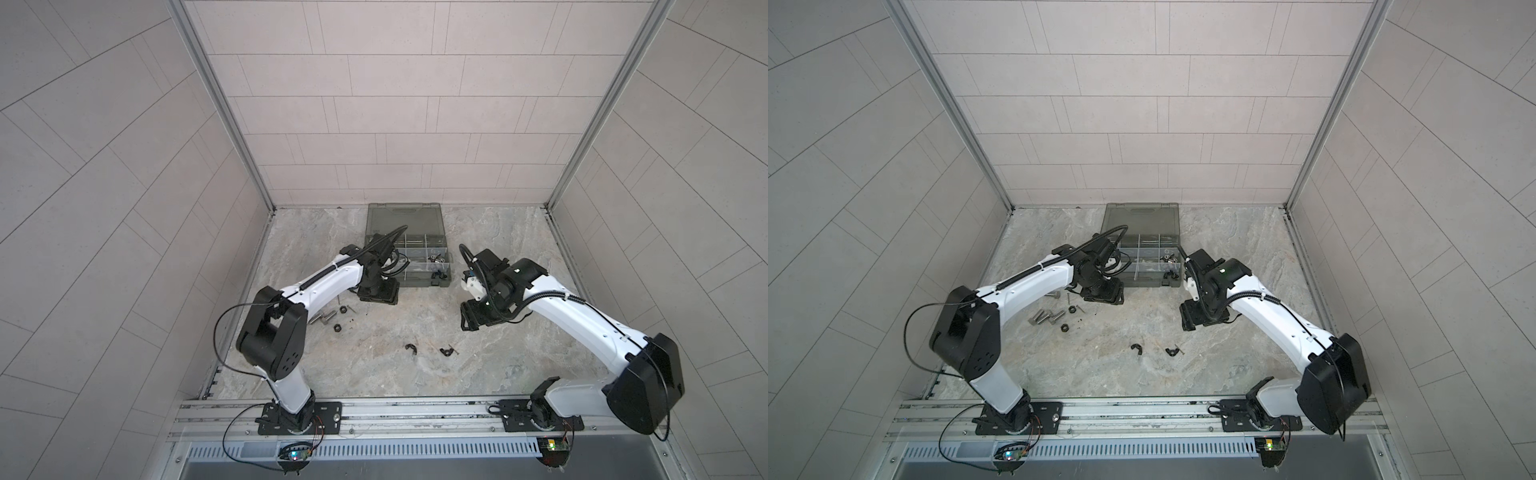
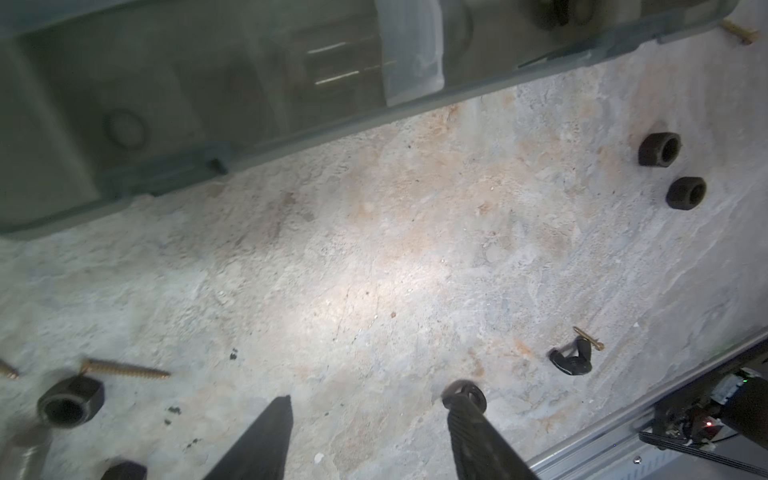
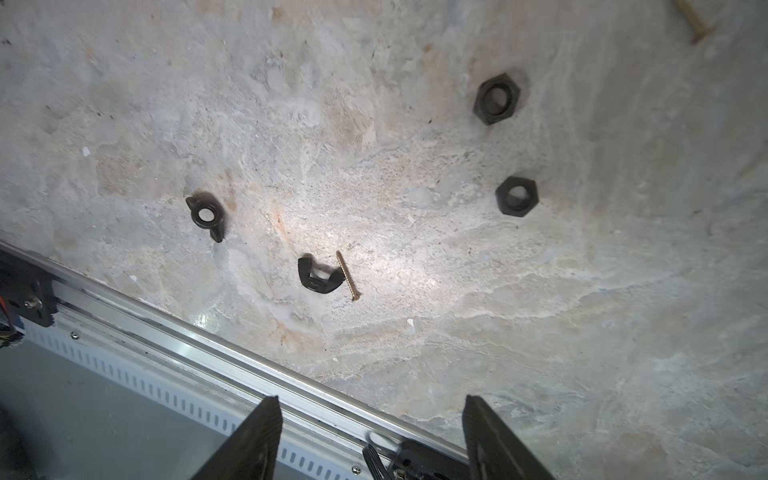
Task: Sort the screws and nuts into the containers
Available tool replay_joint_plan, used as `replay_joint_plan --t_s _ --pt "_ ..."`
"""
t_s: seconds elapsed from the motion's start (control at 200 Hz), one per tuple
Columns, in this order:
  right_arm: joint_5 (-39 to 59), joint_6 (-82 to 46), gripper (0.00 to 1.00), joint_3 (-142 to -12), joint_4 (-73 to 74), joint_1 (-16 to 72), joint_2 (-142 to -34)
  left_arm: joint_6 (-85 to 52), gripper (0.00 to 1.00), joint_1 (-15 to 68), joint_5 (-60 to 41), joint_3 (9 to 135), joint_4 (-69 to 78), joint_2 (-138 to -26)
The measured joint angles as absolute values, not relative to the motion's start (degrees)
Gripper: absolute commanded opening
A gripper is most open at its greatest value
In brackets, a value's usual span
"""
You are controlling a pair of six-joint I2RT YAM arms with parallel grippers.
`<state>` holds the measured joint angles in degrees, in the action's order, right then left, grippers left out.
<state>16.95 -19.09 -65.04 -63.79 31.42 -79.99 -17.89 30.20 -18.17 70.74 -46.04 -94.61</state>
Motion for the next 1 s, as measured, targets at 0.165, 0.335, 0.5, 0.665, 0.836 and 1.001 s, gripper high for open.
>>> replay_joint_plan --t_s 0.165,0.335,0.5,0.665,0.836,1.001 --pt "15.18 -17.10 0.60 -67.44 -64.55 38.63 -88.97 -18.61 0.70 27.35 -19.33 65.58 -45.69 -87.39" --pt "14.81 -16.32 0.52 -68.03 -64.12 42.11 -92.47 -19.33 0.71 23.46 -20.49 61.49 -45.60 -81.65" --pt "14.79 -15.33 0.47 -68.03 -63.16 42.11 -93.12 -19.94 0.74 19.79 -21.69 58.67 -45.71 -76.55" --pt "15.59 -14.55 0.47 -68.03 -61.63 43.29 -94.19 -20.08 0.78 18.06 -22.94 58.04 -45.80 -74.22" --pt "15.92 -14.13 0.47 -68.03 -60.55 44.62 -97.78 -20.10 0.79 17.06 -24.36 58.04 -45.89 -73.93" --pt "16.05 -14.13 0.47 -68.01 -59.51 45.04 -100.31 -20.10 0.80 16.10 -24.69 58.04 -46.11 -72.93"
